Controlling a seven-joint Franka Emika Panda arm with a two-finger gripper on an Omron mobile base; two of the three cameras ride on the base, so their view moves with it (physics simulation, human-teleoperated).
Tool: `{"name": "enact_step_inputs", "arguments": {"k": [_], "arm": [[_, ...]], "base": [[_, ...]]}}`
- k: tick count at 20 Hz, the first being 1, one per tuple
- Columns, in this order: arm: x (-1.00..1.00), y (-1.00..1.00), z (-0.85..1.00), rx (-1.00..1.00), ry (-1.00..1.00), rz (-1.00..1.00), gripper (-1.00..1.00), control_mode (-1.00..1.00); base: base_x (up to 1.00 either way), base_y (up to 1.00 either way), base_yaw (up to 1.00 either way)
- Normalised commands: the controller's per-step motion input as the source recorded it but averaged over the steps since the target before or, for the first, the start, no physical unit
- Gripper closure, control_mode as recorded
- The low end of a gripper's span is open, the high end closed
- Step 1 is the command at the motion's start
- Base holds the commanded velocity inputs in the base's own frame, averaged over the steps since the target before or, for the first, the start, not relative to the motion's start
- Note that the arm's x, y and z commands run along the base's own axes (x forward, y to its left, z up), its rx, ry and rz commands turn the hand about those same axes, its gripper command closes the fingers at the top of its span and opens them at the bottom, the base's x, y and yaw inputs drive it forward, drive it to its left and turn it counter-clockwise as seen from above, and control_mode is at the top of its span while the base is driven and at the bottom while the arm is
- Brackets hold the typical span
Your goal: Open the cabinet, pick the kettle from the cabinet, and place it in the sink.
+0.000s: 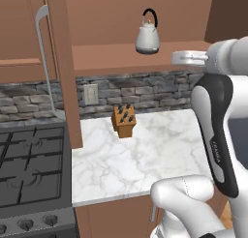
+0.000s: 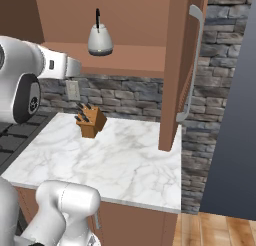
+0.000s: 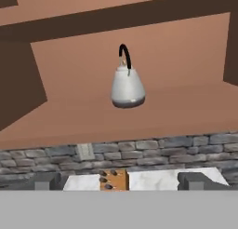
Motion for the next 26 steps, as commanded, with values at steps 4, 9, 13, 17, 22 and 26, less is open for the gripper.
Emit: {"name": "enact_step_inputs", "arguments": {"k": [4, 9, 13, 17, 22, 26], "arm": [[0.26, -0.06, 0.12, 0.0, -0.11, 0.0, -1.0, -1.0], [0.24, -0.06, 0.13, 0.0, -0.06, 0.0, -1.0, -1.0], [0.22, -0.05, 0.13, -0.02, -0.02, 0.0, -1.0, -1.0], [0.23, -0.05, 0.14, -0.04, 0.0, 0.0, -1.0, -1.0], [0.24, -0.01, 0.14, -0.04, 0.0, 0.0, -1.0, -1.0], [0.2, -0.01, 0.1, -0.02, 0.0, 0.0, -1.0, -1.0]], "base": [[0.0, 0.0, 0.0], [0.0, 0.0, 0.0], [0.0, 0.0, 0.0], [0.0, 0.0, 0.0], [0.0, 0.0, 0.0], [0.0, 0.0, 0.0]]}}
